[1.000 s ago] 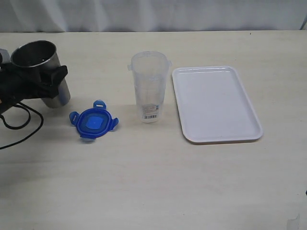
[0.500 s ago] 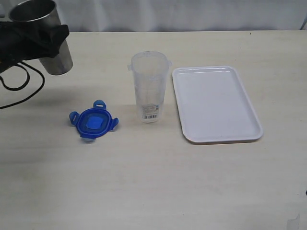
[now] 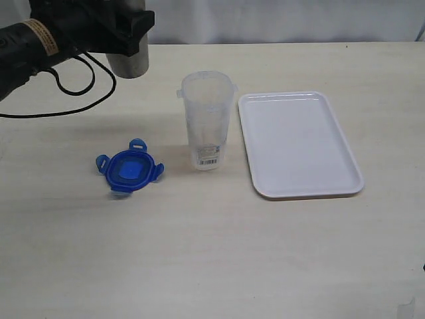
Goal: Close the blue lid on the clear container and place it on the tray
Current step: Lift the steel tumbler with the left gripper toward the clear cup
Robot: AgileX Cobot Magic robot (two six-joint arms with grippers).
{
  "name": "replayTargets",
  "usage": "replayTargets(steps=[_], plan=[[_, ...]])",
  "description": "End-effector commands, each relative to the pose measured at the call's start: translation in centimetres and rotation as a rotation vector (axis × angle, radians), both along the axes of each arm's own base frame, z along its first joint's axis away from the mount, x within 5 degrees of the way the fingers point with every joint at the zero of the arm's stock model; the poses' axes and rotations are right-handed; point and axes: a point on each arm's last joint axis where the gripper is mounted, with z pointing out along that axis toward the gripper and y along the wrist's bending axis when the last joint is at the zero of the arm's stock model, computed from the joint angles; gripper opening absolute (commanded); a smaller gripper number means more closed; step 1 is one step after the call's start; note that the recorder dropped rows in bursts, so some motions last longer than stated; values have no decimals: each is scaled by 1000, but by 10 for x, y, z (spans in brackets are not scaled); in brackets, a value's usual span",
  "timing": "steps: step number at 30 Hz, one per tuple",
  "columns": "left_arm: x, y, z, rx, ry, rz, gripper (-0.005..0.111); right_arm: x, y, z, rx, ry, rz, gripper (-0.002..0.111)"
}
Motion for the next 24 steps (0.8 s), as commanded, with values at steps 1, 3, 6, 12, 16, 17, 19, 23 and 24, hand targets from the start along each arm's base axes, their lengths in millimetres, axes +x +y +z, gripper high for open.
replayTargets(steps=[1, 3, 6, 12, 16, 17, 19, 23, 24], plan=[[-4, -19, 22, -56, -95, -60, 0, 0, 0, 0, 6, -6, -4, 4], [-7, -27, 22, -37, -111, -85, 0, 0, 0, 0, 6, -6, -4, 4], [-12, -37, 22, -30, -117, -113, 0, 0, 0, 0, 6, -6, -4, 4], [-16, -46, 20, -11, -123, -140, 0, 0, 0, 0, 6, -6, -4, 4], [-17, -50, 19, -1, -113, -147, 0, 0, 0, 0, 6, -6, -4, 4], [-17, -51, 18, 8, -103, -145, 0, 0, 0, 0, 6, -6, -4, 4], [-19, -54, 16, 24, -92, -151, 0, 0, 0, 0, 6, -6, -4, 4], [-21, -57, 14, 44, -88, -157, 0, 0, 0, 0, 6, -6, -4, 4], [-20, -57, 14, 52, -95, -157, 0, 0, 0, 0, 6, -6, -4, 4]])
